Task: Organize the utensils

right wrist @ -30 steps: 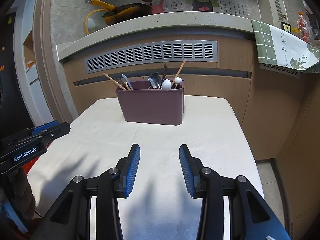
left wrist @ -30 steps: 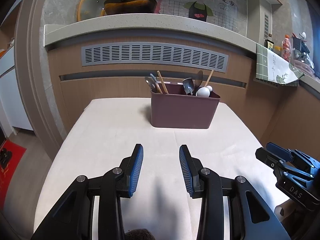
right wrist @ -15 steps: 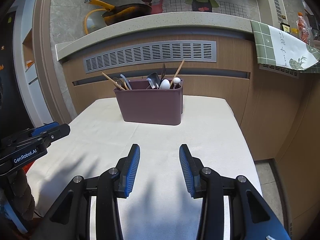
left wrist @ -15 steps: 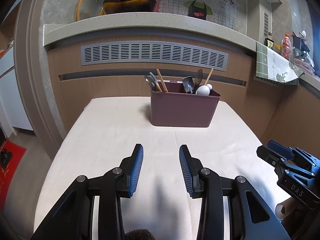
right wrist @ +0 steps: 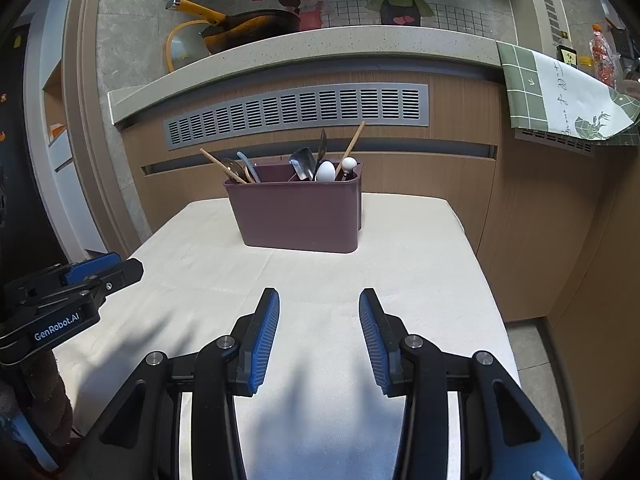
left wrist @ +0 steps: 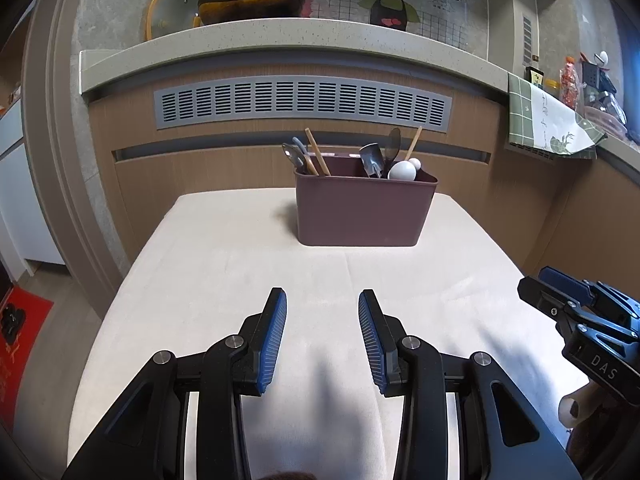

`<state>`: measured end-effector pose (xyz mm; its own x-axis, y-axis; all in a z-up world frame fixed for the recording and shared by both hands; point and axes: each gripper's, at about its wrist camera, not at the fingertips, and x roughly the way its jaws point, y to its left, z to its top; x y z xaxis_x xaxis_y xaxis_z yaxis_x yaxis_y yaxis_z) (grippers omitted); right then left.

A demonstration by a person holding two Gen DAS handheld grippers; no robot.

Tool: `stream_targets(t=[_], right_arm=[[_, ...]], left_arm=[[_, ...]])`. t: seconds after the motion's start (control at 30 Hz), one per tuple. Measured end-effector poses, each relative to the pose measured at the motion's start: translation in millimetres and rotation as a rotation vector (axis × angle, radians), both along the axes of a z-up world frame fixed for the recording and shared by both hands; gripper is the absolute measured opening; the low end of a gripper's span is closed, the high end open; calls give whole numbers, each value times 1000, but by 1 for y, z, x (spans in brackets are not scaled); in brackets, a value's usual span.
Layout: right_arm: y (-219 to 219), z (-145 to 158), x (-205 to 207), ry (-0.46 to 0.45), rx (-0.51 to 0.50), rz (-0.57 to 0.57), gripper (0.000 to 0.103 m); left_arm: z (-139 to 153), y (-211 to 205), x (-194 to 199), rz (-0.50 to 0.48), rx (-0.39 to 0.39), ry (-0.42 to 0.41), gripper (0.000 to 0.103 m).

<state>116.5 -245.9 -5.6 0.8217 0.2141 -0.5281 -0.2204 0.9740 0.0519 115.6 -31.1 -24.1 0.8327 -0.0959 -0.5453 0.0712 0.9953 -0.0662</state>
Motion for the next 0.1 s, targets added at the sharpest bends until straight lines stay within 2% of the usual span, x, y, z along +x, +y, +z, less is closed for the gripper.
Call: stream_targets(t=[0.1], right_arm=[[0, 0, 0, 1, 0, 2, 39]], left_arm=[[-1, 4, 1, 14, -14, 5, 39]])
